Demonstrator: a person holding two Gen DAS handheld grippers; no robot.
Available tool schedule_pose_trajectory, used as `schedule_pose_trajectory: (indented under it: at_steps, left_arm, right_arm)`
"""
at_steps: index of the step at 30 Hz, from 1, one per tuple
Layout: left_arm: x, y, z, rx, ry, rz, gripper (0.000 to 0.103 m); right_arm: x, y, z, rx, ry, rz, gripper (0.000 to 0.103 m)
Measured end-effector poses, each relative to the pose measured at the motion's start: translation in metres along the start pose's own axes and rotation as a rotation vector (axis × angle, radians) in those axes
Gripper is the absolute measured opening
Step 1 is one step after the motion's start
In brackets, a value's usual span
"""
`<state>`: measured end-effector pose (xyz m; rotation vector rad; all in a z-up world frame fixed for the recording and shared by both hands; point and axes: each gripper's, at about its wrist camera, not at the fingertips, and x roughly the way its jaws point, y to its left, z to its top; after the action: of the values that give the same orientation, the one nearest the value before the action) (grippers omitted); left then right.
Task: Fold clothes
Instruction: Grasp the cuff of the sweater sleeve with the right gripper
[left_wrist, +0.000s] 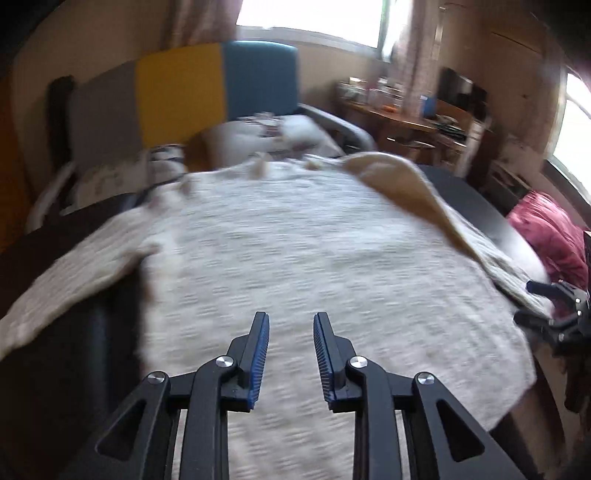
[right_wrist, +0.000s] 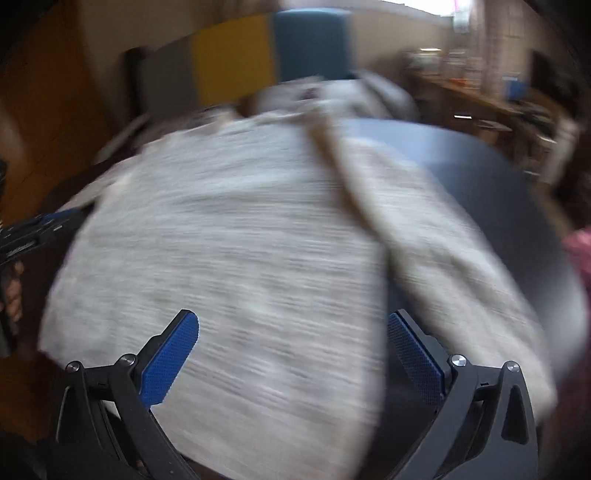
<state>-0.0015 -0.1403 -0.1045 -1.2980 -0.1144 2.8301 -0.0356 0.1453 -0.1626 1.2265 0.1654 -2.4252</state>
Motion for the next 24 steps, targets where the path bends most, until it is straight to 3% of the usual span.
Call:
schedule_pose_trajectory:
  at_steps: [4,7,8,10,11,15,17,19,24]
  left_arm:
    - [0.024,-0.029,0.003,0.026,0.062,-0.044,0.025]
    - [0.043,-0.044,0.004,0.051,0.093,-0.043,0.025]
    - [0.050,-0.047,0.005,0.053,0.106,-0.046,0.025]
    - [0.058,-0.050,0.005,0.053,0.123,-0.054,0.025]
    - [0.062,-0.051,0.004,0.056,0.133,-0.054,0.025]
    - [0.074,-0.048,-0.003,0.052,0.162,-0.045,0.025]
    - [0.074,-0.045,-0.006,0.048,0.145,-0.056,0.025]
    - [0.073,-0.043,-0.008,0.050,0.141,-0.065,0.025]
    - [0.071,-0.040,-0.009,0.044,0.144,-0.080,0.026]
  right_arm:
    - [-0.027,-0.057,-0.020,0.088,0.010,-0.125,0.102]
    - [-0.028,-0.090,-0.029,0.103,0.038,-0.224,0.079]
    - [-0.023,-0.101,-0.031,0.103,0.064,-0.257,0.078]
    - [-0.013,-0.120,-0.036,0.127,0.111,-0.251,0.066]
    - [-0.005,-0.129,-0.039,0.155,0.137,-0.233,0.066]
    - [0.003,-0.142,-0.038,0.175,0.143,-0.177,0.074]
    - [0.009,-0.136,-0.040,0.109,0.173,-0.136,0.093]
    - [0.015,-0.124,-0.041,0.017,0.205,-0.134,0.101]
    - [0.018,-0.126,-0.035,0.049,0.247,-0.127,0.101]
